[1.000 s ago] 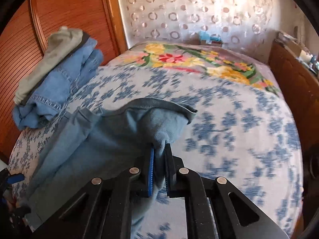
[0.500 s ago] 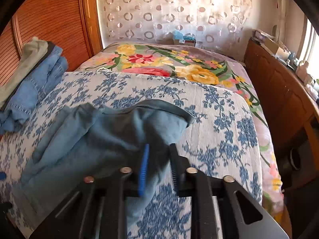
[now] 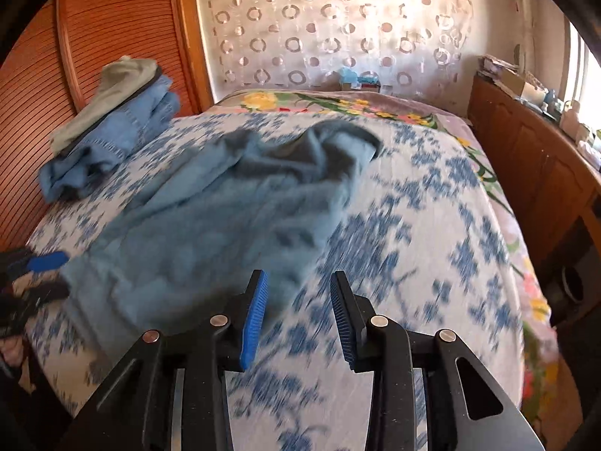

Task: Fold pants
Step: 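Grasp the shorts hem with the left gripper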

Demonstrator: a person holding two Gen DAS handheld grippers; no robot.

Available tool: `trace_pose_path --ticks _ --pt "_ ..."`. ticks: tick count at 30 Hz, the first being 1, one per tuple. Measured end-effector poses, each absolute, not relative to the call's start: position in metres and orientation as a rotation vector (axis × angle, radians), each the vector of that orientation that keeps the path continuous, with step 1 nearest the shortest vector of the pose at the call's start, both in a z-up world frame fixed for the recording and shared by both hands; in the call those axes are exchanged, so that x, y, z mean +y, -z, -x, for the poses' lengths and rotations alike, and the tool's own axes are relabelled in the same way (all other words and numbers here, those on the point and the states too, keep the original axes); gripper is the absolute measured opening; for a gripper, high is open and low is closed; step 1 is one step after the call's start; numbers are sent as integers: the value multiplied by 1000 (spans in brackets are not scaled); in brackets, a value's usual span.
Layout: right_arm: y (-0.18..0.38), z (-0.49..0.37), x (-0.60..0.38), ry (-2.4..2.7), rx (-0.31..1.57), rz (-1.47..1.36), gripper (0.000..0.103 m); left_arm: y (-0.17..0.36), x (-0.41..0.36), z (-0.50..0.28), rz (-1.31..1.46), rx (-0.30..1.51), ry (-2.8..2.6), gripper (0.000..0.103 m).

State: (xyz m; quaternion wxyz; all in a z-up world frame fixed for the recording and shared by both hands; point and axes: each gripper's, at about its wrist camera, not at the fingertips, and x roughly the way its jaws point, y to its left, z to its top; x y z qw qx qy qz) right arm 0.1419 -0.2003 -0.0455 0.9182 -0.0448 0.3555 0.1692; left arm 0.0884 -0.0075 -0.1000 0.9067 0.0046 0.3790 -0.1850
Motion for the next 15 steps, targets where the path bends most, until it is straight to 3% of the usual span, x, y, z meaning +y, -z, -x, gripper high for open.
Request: trace_pose_path --ticks 9,15 --pt "52 -140 -202 -348 729 78 38 97 -14 -83 -27 778 382 14" --pt "55 -138 -206 -338 720 47 38 80 -17 -68 -21 731 406 7"
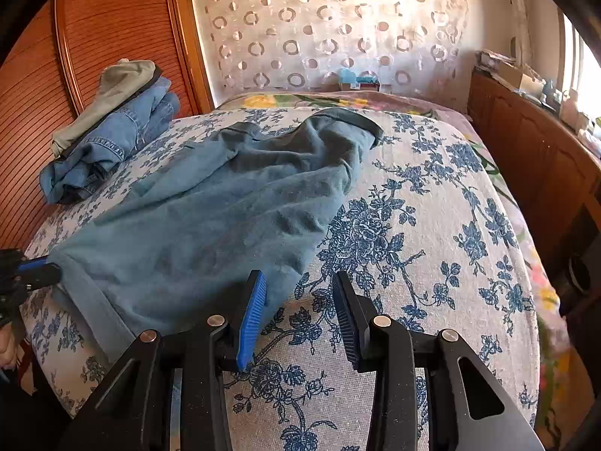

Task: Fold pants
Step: 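Grasp the shorts hem with the left gripper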

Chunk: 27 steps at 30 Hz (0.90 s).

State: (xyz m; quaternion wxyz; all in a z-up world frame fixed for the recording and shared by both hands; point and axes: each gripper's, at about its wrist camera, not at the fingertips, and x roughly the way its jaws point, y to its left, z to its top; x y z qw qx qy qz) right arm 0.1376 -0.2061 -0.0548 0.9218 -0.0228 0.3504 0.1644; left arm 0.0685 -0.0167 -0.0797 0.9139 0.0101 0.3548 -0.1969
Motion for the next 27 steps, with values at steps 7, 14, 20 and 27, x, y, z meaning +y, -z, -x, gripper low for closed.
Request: trace_pose_path --ticks 7,14,20,27 --pt "54 -136 -208 -330 715 34 38 80 -15 -55 -54 753 373 6" --pt "55 -136 -205 -330 717 41 38 91 -9 -56 -42 774 371 6" --pt "55 -137 -207 -331 720 38 38 81 -9 -46 -23 749 402 6" --pt "55 -138 -208 -332 721 38 38 99 -8 -49 -58 833 365 6"
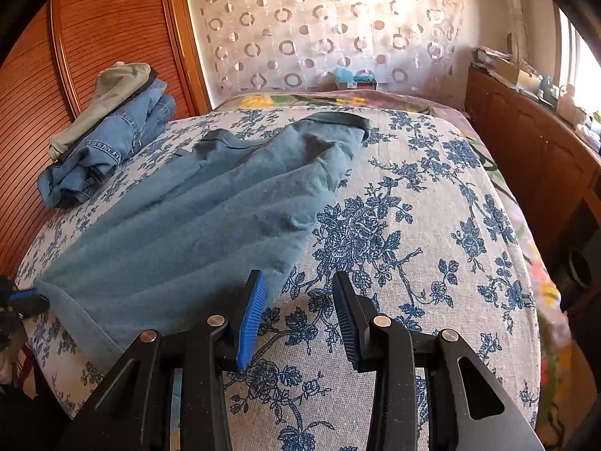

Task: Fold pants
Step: 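Grasp the shorts hem with the left gripper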

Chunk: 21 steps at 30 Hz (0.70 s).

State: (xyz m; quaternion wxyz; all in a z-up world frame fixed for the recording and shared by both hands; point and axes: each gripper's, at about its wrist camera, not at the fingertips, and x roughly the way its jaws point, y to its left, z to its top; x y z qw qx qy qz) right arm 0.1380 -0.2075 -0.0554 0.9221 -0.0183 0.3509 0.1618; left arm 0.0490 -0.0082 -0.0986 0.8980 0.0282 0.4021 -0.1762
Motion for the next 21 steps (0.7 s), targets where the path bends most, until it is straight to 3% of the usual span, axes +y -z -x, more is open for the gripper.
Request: trace_pose_path --ticks 6,10,12,13,21 --pt "56 -137 -208 -336 720 38 38 97 -5 -50 -39 819 372 8" --pt "56 -137 -208 -339 719 39 38 90 -2 -56 -43 791 345 26" --pt "56 -137 -208 -338 719 39 38 86 1 -63 -35 783 344 48" --pt "56 -137 -208 -338 718 39 38 83 1 -67 -34 774 346 50" --pt "56 -137 -208 -340 716 38 38 69 1 -120 -51 712 344 51"
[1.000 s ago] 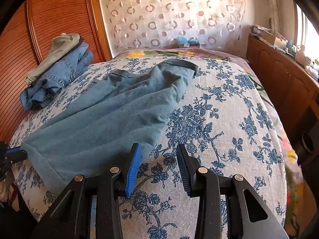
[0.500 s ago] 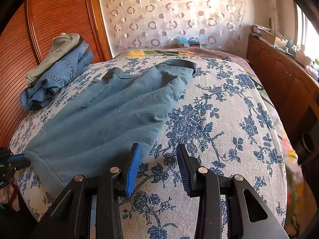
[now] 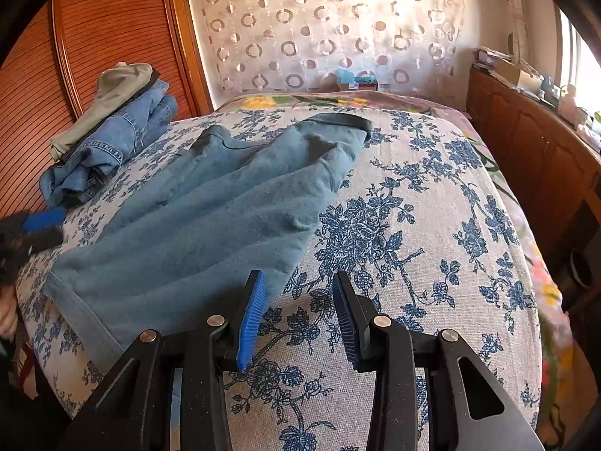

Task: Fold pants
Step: 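Grasp the shorts hem with the left gripper, then grasp the shorts edge with the left gripper, smooth it flat, release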

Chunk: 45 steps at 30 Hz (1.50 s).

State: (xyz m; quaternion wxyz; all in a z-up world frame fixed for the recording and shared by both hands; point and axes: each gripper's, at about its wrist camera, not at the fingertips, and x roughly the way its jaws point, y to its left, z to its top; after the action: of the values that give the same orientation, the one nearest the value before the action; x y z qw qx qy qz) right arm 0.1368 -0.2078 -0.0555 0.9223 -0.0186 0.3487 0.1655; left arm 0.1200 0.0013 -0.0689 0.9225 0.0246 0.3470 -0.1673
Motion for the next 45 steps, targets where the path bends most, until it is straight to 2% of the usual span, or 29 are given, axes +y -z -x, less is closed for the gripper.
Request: trace_pose_path --ticks 10,12,14,16,27,29,31,32,33,40,45 --pt "44 -137 -199 -360 695 77 39 67 -9 -184 -79 750 359 50" --pt "36 -142 -196 -391 686 76 45 69 -9 -195 -80 764 349 42" --pt "27 -147 -192 -408 666 92 55 72 -10 -207 -81 787 340 40" --pt "22 -156 -189 -435 659 98 58 77 -12 -220 -85 805 334 39" --pt "34 -211 -171 -440 723 162 59 102 -20 -269 -106 889 325 38" --pt "36 -219 -168 -440 738 161 59 102 -23 -274 -115 886 335 35" --pt "38 -225 -167 -438 750 165 59 101 -24 -276 -118 886 341 21" --pt "39 -228 -166 -438 754 170 59 101 -24 -277 -123 883 348 10" --pt "40 -230 -164 -435 757 176 59 100 -25 -279 -130 880 345 5" --pt "44 -235 -161 -433 758 186 59 89 -18 -284 -168 824 281 4" --pt "49 -237 -161 -422 766 195 59 90 -14 -288 -151 848 281 4"
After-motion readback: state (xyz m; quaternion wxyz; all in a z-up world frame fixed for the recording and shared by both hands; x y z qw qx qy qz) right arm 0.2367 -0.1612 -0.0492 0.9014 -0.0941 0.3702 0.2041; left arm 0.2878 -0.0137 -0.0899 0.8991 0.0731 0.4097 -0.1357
